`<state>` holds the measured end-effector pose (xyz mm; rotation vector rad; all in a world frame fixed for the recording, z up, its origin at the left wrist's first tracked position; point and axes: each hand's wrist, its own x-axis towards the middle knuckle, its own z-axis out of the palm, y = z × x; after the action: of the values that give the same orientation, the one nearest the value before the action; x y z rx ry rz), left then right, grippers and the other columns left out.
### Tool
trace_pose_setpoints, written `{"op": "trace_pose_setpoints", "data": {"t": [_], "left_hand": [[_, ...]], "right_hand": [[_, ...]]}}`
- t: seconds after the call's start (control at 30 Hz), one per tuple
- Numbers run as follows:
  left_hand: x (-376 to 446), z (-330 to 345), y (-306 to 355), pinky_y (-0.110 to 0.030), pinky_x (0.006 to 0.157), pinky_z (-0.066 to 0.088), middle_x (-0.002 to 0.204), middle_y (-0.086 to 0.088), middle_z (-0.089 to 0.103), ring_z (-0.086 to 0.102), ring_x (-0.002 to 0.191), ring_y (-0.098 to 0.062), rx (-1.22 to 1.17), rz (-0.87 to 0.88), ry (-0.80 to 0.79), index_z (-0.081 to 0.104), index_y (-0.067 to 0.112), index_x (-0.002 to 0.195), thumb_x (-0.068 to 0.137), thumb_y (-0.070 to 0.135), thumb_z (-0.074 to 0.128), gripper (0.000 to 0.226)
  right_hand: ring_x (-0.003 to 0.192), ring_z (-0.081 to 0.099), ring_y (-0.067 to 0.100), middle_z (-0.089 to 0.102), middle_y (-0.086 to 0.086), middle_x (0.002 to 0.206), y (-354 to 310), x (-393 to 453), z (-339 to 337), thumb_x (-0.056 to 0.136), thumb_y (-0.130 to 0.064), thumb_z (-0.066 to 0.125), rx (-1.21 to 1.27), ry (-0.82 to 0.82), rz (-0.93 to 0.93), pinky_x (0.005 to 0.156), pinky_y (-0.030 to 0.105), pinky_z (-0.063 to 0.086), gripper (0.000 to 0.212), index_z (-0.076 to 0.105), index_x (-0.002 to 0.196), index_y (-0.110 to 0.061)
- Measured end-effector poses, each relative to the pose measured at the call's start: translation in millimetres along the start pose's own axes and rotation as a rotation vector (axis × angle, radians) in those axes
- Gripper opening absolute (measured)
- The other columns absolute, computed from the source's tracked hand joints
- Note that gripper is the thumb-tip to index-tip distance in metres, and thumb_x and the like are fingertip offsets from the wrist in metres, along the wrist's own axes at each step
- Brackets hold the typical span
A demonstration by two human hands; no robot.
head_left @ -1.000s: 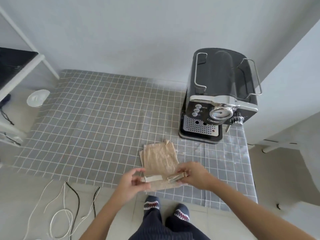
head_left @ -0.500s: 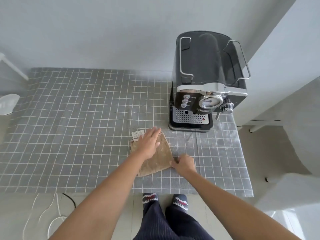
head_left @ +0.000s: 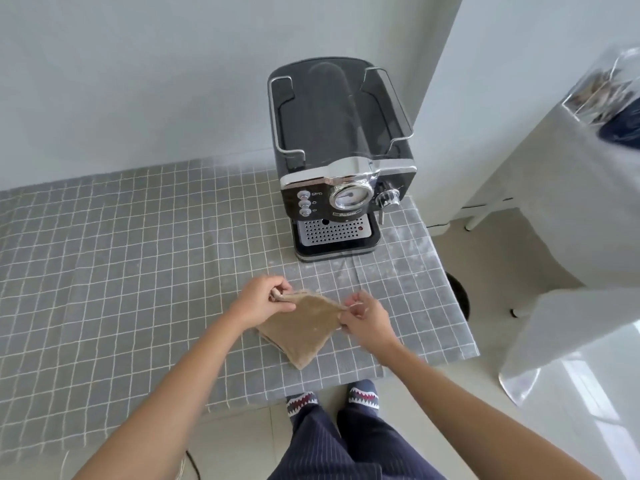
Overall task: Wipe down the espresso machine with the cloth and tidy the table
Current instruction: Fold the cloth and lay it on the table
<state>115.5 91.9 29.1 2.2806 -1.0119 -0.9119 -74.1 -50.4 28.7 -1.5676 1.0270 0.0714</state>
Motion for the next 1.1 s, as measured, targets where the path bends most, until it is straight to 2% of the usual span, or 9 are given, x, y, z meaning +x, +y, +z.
{"op": "trace_pose_setpoints", "data": {"t": [0.13, 0.23, 0.3, 0.47, 0.57, 0.67, 0.8, 0.97, 1.1], "left_hand": [[-24, 8, 39, -0.029, 0.072, 0.049, 0.08, 0.005, 0.067, 0.059, 0.071, -0.012, -0.12, 0.018, -0.129, 0.064, 0.022, 0.08, 0.071, 0.026, 0.083, 0.022], [-33, 29, 74, -0.03, 0.073, 0.051, 0.085, 0.001, 0.068, 0.062, 0.073, -0.012, -0.23, 0.072, -0.188, 0.064, 0.021, 0.085, 0.073, 0.031, 0.081, 0.023], [-30, 42, 94, -0.033, 0.073, 0.053, 0.092, -0.001, 0.069, 0.066, 0.076, -0.018, -0.307, 0.074, -0.181, 0.064, 0.022, 0.092, 0.073, 0.037, 0.079, 0.029], [6, 69, 126, -0.035, 0.089, 0.054, 0.121, 0.003, 0.062, 0.063, 0.106, -0.017, -0.396, -0.037, -0.085, 0.056, 0.028, 0.114, 0.078, 0.036, 0.075, 0.042], [34, 96, 125, -0.042, 0.11, 0.039, 0.148, -0.003, 0.041, 0.044, 0.135, -0.023, -0.117, -0.13, 0.147, 0.034, 0.018, 0.143, 0.087, 0.034, 0.065, 0.066], [47, 132, 118, -0.052, 0.119, 0.017, 0.163, -0.005, -0.004, 0.002, 0.15, -0.029, 0.253, -0.078, 0.083, 0.007, 0.022, 0.153, 0.096, 0.042, 0.043, 0.07], [45, 168, 110, -0.059, 0.117, -0.006, 0.155, 0.001, -0.032, -0.028, 0.144, -0.026, 0.495, -0.01, -0.208, -0.018, 0.026, 0.15, 0.099, 0.052, 0.02, 0.068], [48, 170, 94, -0.056, 0.109, -0.019, 0.151, 0.006, -0.041, -0.036, 0.139, -0.023, 0.579, 0.009, -0.212, -0.027, 0.031, 0.146, 0.095, 0.062, 0.01, 0.07], [48, 167, 97, -0.058, 0.11, -0.018, 0.152, 0.006, -0.038, -0.034, 0.141, -0.025, 0.589, 0.007, -0.224, -0.024, 0.031, 0.147, 0.096, 0.061, 0.014, 0.071]], "right_hand": [[0.082, 0.067, 0.027, 0.066, 0.022, 0.094, -4, -23, -56, 0.093, -0.004, 0.055, 0.108, -0.038, -0.104, 0.078, 0.044, 0.061, 0.016, 0.052, 0.097, -0.019], [0.069, 0.058, 0.006, 0.057, 0.003, 0.075, -10, -41, -95, 0.098, -0.008, 0.049, 0.032, -0.018, -0.217, 0.059, 0.022, 0.05, 0.015, 0.049, 0.101, -0.023], [0.061, 0.055, -0.003, 0.052, -0.007, 0.067, -13, -40, -119, 0.099, -0.012, 0.05, -0.02, 0.045, -0.254, 0.056, 0.015, 0.044, 0.013, 0.05, 0.103, -0.024], [0.073, 0.058, 0.013, 0.064, 0.0, 0.089, -17, 1, -156, 0.095, -0.023, 0.059, -0.135, 0.201, -0.219, 0.062, 0.023, 0.046, 0.02, 0.051, 0.113, -0.024], [0.117, 0.052, 0.019, 0.051, 0.001, 0.128, 3, 33, -152, 0.096, -0.023, 0.055, -0.462, 0.244, -0.198, 0.097, 0.036, 0.046, 0.042, 0.042, 0.135, -0.018], [0.151, 0.011, 0.033, 0.014, 0.01, 0.163, 44, 49, -134, 0.101, -0.033, 0.039, -0.843, 0.12, -0.257, 0.121, 0.051, 0.02, 0.057, 0.022, 0.152, -0.016], [0.151, -0.017, 0.024, -0.018, -0.003, 0.162, 96, 50, -123, 0.087, -0.068, -0.007, -1.032, -0.023, -0.248, 0.122, 0.053, -0.003, 0.082, -0.011, 0.155, -0.023], [0.15, -0.015, 0.022, -0.015, -0.006, 0.163, 108, 49, -120, 0.09, -0.068, -0.005, -1.092, 0.041, -0.236, 0.119, 0.053, -0.011, 0.078, -0.012, 0.154, -0.025], [0.151, -0.014, 0.027, -0.016, -0.004, 0.163, 107, 50, -118, 0.085, -0.069, -0.014, -1.17, 0.041, -0.219, 0.114, 0.055, -0.017, 0.082, -0.014, 0.154, -0.024]]}}
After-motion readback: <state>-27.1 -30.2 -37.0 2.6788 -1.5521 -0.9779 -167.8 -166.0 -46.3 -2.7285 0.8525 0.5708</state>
